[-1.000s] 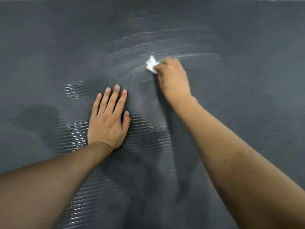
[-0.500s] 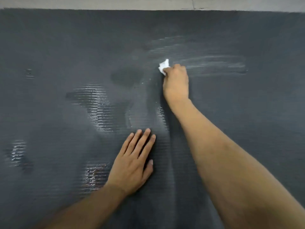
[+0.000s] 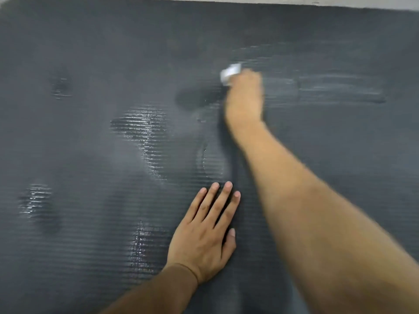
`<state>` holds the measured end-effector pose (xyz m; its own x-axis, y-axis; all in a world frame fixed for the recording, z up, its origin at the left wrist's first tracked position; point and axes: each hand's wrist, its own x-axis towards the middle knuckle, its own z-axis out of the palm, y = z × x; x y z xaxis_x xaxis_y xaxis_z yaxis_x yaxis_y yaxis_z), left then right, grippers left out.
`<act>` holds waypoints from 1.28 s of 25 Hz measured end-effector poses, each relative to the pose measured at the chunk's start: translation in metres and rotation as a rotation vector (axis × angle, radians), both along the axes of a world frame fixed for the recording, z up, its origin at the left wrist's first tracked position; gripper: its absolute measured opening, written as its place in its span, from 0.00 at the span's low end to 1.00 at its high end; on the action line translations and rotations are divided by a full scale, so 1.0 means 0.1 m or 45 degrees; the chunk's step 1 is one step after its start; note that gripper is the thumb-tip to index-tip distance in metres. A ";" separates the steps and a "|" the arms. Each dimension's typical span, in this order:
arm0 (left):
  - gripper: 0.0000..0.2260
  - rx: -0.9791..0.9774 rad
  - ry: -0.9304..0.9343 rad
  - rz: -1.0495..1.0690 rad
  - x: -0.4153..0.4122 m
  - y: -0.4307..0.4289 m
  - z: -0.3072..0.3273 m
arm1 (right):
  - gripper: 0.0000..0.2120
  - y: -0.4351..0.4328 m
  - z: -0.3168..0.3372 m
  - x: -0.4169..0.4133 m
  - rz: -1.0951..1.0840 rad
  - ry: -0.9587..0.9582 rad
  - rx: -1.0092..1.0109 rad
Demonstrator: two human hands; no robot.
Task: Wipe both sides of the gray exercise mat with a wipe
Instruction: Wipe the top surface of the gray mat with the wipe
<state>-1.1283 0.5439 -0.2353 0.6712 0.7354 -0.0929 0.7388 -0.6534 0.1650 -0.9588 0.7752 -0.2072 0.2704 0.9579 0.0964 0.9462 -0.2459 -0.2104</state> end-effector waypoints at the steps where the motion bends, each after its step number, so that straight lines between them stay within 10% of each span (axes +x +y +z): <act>1: 0.28 0.028 0.008 -0.024 -0.02 0.00 -0.01 | 0.18 0.00 0.01 -0.51 0.223 0.056 -0.017; 5: 0.26 0.006 0.011 -0.047 -0.03 0.02 -0.01 | 0.16 -0.15 0.00 -0.90 0.717 -0.010 -0.047; 12: 0.30 0.005 -0.030 -0.003 0.01 0.02 0.01 | 0.18 -0.69 0.05 1.22 -0.534 -0.012 -0.006; 19: 0.27 0.046 -0.050 -0.013 -0.02 0.02 -0.03 | 0.13 -0.80 -0.09 -0.58 0.691 -0.096 0.019; 25: 0.29 0.054 -0.075 -0.002 -0.02 -0.01 -0.03 | 0.18 -1.51 0.01 1.99 -0.589 -0.216 -0.005; 28: 0.29 0.070 -0.075 0.011 0.00 0.00 -0.05 | 0.19 -1.41 -0.03 1.94 -0.883 -0.074 0.145; 32: 0.28 0.092 -0.092 0.010 -0.01 0.00 -0.08 | 0.12 -1.23 -0.20 0.21 -0.056 0.126 0.297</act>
